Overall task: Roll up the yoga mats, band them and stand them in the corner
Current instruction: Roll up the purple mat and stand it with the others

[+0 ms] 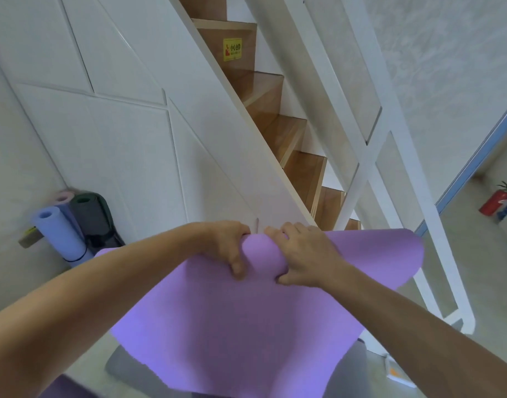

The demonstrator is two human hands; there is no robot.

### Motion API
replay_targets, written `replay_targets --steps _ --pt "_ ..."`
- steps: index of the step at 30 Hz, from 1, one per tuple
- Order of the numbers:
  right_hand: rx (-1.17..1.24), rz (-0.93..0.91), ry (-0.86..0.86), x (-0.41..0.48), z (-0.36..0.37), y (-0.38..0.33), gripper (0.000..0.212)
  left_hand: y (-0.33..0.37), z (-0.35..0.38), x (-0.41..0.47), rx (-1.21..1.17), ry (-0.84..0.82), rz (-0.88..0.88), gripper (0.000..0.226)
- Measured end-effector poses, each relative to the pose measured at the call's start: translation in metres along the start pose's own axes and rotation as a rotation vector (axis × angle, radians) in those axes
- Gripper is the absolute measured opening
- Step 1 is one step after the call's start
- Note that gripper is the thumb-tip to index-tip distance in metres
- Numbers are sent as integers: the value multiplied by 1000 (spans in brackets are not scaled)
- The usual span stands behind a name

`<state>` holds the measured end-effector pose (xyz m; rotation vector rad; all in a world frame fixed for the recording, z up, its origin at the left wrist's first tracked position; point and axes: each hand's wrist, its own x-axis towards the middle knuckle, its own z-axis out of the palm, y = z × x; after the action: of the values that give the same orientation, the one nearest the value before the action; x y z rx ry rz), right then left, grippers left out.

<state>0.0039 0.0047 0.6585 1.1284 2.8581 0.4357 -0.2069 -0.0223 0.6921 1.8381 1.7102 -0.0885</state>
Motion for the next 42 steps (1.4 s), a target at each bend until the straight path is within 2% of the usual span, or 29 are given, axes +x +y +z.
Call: replay_targets --steps 2,3,6,8,9,12,14,15,18,20,23,24,26,28,29,31,33,35,38,40,42 --pt "59 2 12 3 -6 3 90 4 0 -5 20 -45 26 70" --pt "97 17 -10 3 -10 6 87 6 1 -8 125 -18 44 78" --pt "179 81 -103 6 -21 14 82 9 19 -14 592 247 98 112" --pt "209 98 -149 6 -27 17 80 10 35 -15 757 429 115 105" --pt "214 100 -156 5 -26 16 81 8 40 -14 773 468 110 98" --pt "199 90 -149 -2 -19 10 98 6 35 -7 609 387 93 89" --pt "73 59 -111 -8 -7 4 114 8 22 -4 428 261 68 76" --pt "18 49 -82 -10 -2 0 116 10 15 -3 311 179 57 71" --pt "43 53 -9 -10 1 -2 95 13 3 -2 68 -9 62 66" --pt "161 80 -58 -8 -6 5 82 16 4 -8 169 -15 83 77" --pt "277 119 -204 -5 -15 20 65 13 28 -14 624 240 119 117" --pt "320 135 -238 -6 -16 24 61 12 38 -15 722 341 125 122" --pt "384 139 -265 -7 -16 27 59 9 51 -12 793 453 118 113" --pt "392 115 -248 -11 -12 24 73 6 49 -8 711 431 119 98" --pt "351 92 -222 -15 -8 22 89 4 43 -6 635 396 113 92" --pt "155 50 -141 -23 4 18 124 -1 26 -3 472 280 84 85" --pt "32 51 -27 -30 19 16 136 -7 11 -1 294 129 58 79" --pt "19 41 105 -30 29 16 124 -13 4 2 124 12 67 74" --pt "121 44 53 -22 18 16 85 -11 1 -3 103 -48 72 78" --pt "192 85 -22 -17 7 19 69 -6 8 -10 320 39 87 99" --pt "254 106 -98 -12 -3 22 66 -3 23 -14 597 233 112 117"
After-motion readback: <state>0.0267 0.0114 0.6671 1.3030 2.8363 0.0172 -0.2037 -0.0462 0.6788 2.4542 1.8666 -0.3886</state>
